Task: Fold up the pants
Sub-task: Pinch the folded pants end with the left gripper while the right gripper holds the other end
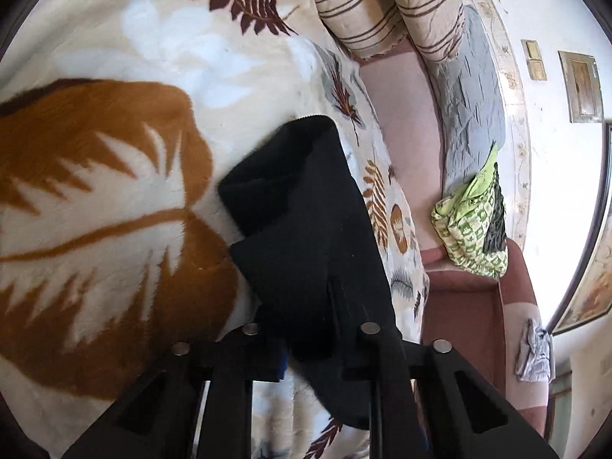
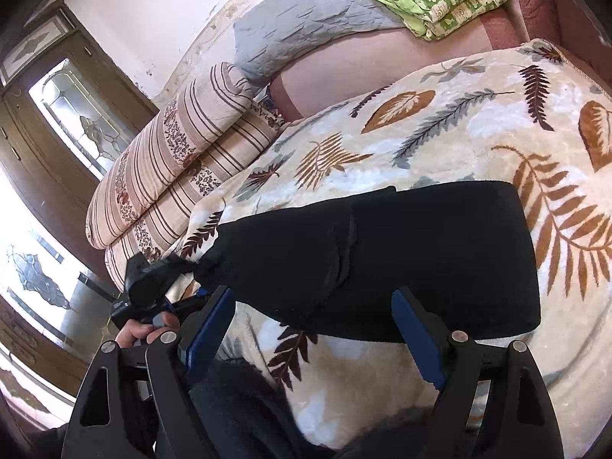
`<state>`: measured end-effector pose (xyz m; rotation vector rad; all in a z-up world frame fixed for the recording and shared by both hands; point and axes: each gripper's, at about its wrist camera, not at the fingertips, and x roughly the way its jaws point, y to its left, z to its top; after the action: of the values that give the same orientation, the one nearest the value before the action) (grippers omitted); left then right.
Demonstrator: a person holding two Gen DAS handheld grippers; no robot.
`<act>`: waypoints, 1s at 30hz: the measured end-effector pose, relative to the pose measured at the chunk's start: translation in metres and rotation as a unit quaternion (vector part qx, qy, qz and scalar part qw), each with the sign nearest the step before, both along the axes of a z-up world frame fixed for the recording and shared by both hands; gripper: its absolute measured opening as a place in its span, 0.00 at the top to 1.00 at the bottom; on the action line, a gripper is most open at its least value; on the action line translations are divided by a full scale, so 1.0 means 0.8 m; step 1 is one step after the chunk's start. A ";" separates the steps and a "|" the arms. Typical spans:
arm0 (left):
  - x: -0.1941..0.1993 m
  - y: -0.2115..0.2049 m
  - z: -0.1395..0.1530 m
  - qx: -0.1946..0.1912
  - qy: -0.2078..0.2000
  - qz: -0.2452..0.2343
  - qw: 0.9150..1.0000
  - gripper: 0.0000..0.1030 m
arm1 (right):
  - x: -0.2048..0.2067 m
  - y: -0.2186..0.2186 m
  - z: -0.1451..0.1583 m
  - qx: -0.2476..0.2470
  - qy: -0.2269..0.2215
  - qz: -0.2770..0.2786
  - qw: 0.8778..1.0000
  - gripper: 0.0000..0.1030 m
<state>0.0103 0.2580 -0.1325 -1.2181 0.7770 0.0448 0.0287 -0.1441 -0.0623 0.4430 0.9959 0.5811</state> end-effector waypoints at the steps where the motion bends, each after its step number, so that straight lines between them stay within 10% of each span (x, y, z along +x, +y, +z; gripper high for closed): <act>1: 0.000 -0.007 0.012 0.028 -0.001 -0.008 1.000 0.90 | 0.000 0.000 0.000 0.000 0.000 0.000 1.000 0.17; 4: 0.003 -0.031 0.067 0.130 -0.030 -0.035 0.990 0.91 | 0.000 0.000 0.000 0.000 0.001 0.000 1.000 0.17; 7: -0.002 -0.086 0.126 0.267 -0.084 -0.082 0.957 0.91 | 0.000 0.000 -0.001 0.000 0.001 0.000 1.000 0.17; 17: -0.035 -0.300 0.192 0.578 -0.133 -0.188 0.783 0.91 | 0.006 -0.040 0.015 0.049 -0.022 -0.063 0.997 0.17; 26: -0.066 -0.485 0.137 0.720 -0.182 -0.258 0.618 0.91 | 0.083 -0.092 0.131 0.173 -0.073 0.042 0.981 0.05; 30: -0.087 -0.513 0.108 0.740 -0.216 -0.290 0.567 0.91 | 0.108 -0.079 0.125 0.159 -0.029 0.127 0.979 0.05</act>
<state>-0.0593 -0.1521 -0.0458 0.6947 0.3818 -0.1305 0.1148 -0.2075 0.0377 0.5812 0.9118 0.9860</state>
